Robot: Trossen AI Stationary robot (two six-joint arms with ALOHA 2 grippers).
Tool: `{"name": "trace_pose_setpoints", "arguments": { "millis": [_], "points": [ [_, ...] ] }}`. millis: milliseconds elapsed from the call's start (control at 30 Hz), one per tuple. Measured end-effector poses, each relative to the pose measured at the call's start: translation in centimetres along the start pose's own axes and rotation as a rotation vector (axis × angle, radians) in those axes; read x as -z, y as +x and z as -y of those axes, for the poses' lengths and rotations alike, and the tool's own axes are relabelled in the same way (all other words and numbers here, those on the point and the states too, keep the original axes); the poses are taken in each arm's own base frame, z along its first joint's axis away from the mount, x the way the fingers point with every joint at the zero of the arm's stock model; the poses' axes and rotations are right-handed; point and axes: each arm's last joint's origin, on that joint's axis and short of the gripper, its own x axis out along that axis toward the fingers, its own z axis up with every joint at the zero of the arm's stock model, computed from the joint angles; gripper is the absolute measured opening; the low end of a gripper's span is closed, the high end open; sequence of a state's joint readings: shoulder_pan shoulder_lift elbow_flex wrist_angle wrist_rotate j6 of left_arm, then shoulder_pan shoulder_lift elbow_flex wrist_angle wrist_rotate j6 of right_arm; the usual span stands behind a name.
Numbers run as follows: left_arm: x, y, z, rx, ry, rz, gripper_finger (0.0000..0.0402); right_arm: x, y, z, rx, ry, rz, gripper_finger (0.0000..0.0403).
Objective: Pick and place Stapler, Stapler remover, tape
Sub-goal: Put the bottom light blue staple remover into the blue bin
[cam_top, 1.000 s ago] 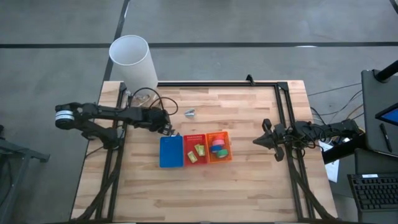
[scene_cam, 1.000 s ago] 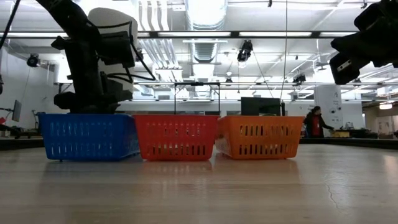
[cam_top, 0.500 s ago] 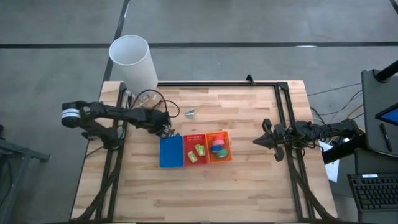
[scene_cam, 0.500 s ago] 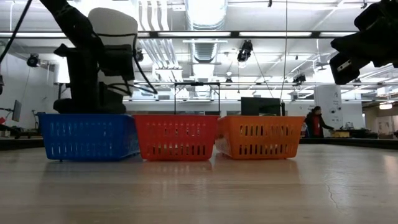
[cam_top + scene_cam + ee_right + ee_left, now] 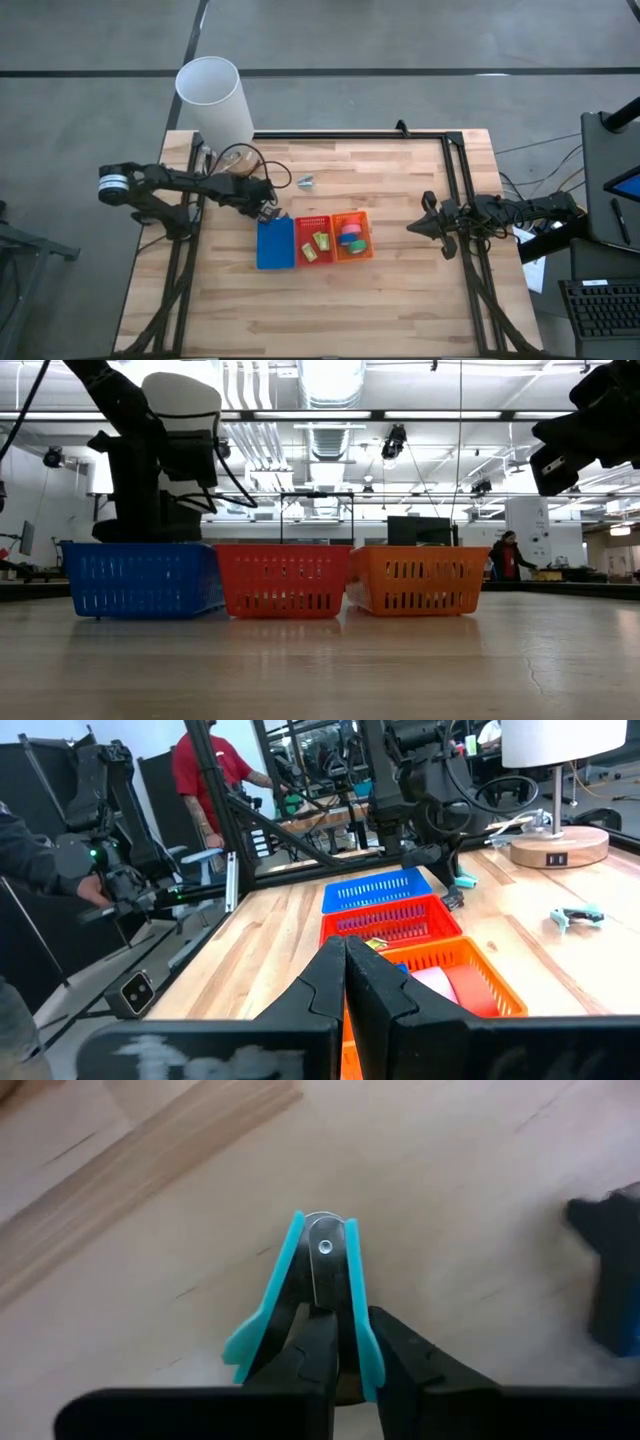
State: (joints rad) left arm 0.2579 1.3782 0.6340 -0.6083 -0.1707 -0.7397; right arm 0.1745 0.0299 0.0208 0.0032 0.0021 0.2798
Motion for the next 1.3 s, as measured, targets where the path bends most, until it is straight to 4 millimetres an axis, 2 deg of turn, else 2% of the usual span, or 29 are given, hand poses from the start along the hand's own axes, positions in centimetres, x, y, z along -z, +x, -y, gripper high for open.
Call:
{"name": "trace_pose_setpoints", "arguments": {
  "millis": [133, 267, 533, 700, 833, 1067, 1300],
  "points": [
    [-0.1, -0.8, -0.1, 0.02, -0.005, 0.018, 0.0042, 0.0, 0.0, 0.0, 0.0, 0.0, 0.0, 0.0008],
    [-0.3, -2.1, -0.1, 0.073, -0.013, 0.046, 0.0061, 0.0, 0.0, 0.0, 0.0, 0.0, 0.0, 0.0008],
    [-1.0, -6.7, -0.2, 0.237, -0.025, 0.134, 0.004, 0.0, 0.0, 0.0, 0.0, 0.0, 0.0, 0.0008],
    [-1.0, -9.9, 0.0, 0.368, -0.037, 0.213, 0.0058, 0.0, 0.0, 0.0, 0.0, 0.0, 0.001, 0.0008],
    [-0.1, -11.3, 0.8, 0.492, 0.045, 0.196, 0.0062, 0.0, 0.0, 0.0, 0.0, 0.0, 0.0, 0.0008],
    [2.2, -11.7, 3.2, 0.611, 0.224, 0.111, 0.0044, 0.0, 0.0, 0.0, 0.0, 0.0, 0.001, 0.0008],
    [3.6, -10.2, 5.2, 0.592, 0.338, -0.003, 0.0077, 0.0, 0.0, 0.0, 0.0, 0.0, 0.001, 0.0008]
  ]
}}
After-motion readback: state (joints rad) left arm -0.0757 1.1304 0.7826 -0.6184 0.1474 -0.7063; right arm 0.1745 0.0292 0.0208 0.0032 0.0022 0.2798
